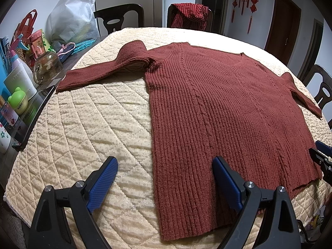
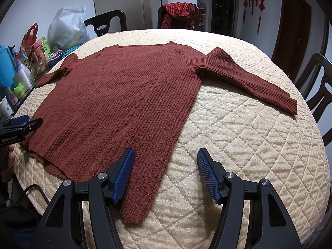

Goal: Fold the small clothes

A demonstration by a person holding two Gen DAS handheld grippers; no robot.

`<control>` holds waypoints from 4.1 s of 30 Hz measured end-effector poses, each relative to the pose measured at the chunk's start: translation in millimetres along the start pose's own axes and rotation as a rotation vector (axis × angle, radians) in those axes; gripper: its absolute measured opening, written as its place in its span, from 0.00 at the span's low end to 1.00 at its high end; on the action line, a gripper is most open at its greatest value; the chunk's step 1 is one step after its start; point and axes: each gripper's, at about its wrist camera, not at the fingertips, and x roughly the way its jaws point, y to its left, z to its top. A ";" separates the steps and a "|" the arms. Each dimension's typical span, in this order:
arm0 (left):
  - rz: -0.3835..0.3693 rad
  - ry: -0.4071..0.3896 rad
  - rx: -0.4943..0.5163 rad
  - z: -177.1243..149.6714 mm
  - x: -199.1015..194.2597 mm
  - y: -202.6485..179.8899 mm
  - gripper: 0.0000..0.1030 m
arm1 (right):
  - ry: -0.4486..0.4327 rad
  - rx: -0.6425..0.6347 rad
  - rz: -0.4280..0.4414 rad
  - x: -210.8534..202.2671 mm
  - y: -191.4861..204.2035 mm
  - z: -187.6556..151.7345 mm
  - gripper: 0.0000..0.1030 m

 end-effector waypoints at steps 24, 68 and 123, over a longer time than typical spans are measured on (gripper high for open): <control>-0.001 -0.001 -0.003 -0.2 -0.2 1.3 0.91 | 0.000 0.001 0.000 -1.4 0.8 0.0 0.61; 0.048 -0.037 -0.174 70.8 22.4 91.4 0.82 | -0.050 -0.084 0.086 4.8 39.5 63.6 0.61; -0.417 -0.145 0.104 170.5 21.9 -13.0 0.32 | -0.062 0.048 0.275 6.3 0.3 131.1 0.61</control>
